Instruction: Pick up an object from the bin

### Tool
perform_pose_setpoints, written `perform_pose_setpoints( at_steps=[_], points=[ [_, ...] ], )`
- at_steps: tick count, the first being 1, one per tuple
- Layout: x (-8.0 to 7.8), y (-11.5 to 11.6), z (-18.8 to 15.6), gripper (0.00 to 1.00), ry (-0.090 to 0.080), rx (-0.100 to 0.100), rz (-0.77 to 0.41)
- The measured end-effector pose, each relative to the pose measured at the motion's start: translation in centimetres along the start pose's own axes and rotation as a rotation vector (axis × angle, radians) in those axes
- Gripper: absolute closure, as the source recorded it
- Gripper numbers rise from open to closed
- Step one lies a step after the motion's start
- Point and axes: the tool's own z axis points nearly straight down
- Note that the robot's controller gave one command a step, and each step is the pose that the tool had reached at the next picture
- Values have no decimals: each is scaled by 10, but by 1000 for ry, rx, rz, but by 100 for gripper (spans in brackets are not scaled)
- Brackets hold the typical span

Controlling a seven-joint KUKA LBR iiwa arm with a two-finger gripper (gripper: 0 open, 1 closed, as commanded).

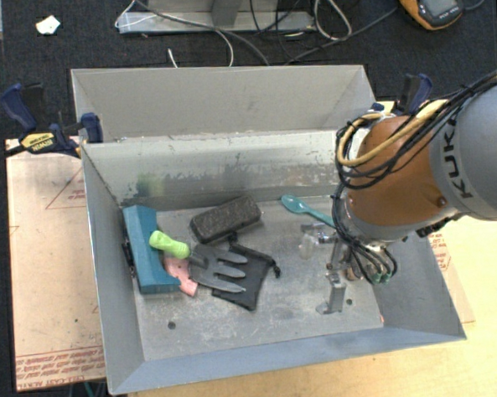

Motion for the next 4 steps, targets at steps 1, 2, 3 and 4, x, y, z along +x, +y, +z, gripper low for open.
perform_pose_setpoints(
  at_steps=[1,2,3,4],
  points=[
    [-2,0,-4,0,-7,0,-1],
    [-24,68,8,0,-9,-1,102],
    [-41,0,25,0,-10,0,84],
    [-27,51,20,0,-9,-3,86]
  ],
)
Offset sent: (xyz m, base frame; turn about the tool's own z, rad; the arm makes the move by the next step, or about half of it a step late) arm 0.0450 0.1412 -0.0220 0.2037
